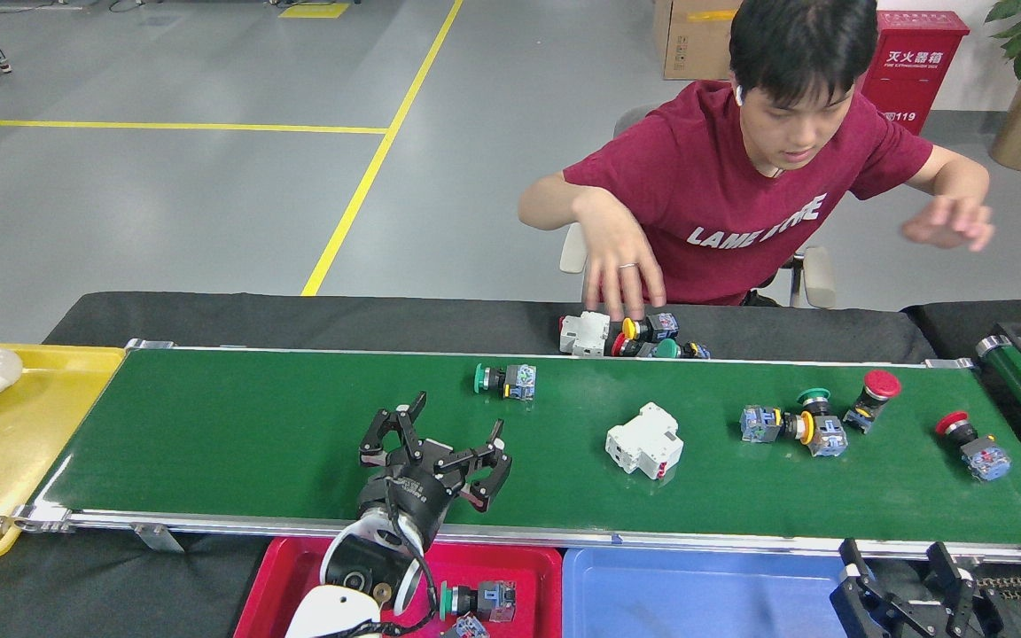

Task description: Pick switch part from conveyor to tray

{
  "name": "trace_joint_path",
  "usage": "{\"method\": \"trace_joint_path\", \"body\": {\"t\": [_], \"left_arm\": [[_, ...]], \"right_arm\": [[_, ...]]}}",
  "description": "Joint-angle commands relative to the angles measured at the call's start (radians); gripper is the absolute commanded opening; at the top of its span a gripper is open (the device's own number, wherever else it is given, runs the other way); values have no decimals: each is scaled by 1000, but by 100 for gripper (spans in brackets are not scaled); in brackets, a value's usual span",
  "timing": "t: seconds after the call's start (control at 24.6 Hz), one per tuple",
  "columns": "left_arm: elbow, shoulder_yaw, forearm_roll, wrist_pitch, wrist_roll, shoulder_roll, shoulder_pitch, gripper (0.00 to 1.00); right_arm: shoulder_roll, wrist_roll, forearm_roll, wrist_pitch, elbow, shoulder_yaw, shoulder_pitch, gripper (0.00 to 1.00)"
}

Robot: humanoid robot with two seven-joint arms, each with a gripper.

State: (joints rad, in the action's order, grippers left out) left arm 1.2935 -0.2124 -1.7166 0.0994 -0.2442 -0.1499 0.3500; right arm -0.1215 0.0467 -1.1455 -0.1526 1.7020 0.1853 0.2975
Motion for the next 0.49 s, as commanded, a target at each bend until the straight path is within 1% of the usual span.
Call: {"method": "trace_joint_path", "body": {"t": [0.0,0.12,0.2,0.32,0.45], "left_arm": [[-60,-2,38,-15,-3,-7,53,100],[-168,-4,69,-32,-3,-10,122,100],[-204,-2,69,-32,0,-10,149,100],[-249,-1,71,-32,0,-8,179,100],[-298,2,72,-32,2,-10,205,100]], "right_arm": [[-10,-8,-2,65,8,-37,-31,96],[-35,-62,-6,163,-5,-118,-95,96],[-49,-93,-6,208,-27,-155,-146,96],[-55,-120,-10,277,-90,-210,-238,96],[-60,-123,-22,321,-188,-290,-324,96]]}}
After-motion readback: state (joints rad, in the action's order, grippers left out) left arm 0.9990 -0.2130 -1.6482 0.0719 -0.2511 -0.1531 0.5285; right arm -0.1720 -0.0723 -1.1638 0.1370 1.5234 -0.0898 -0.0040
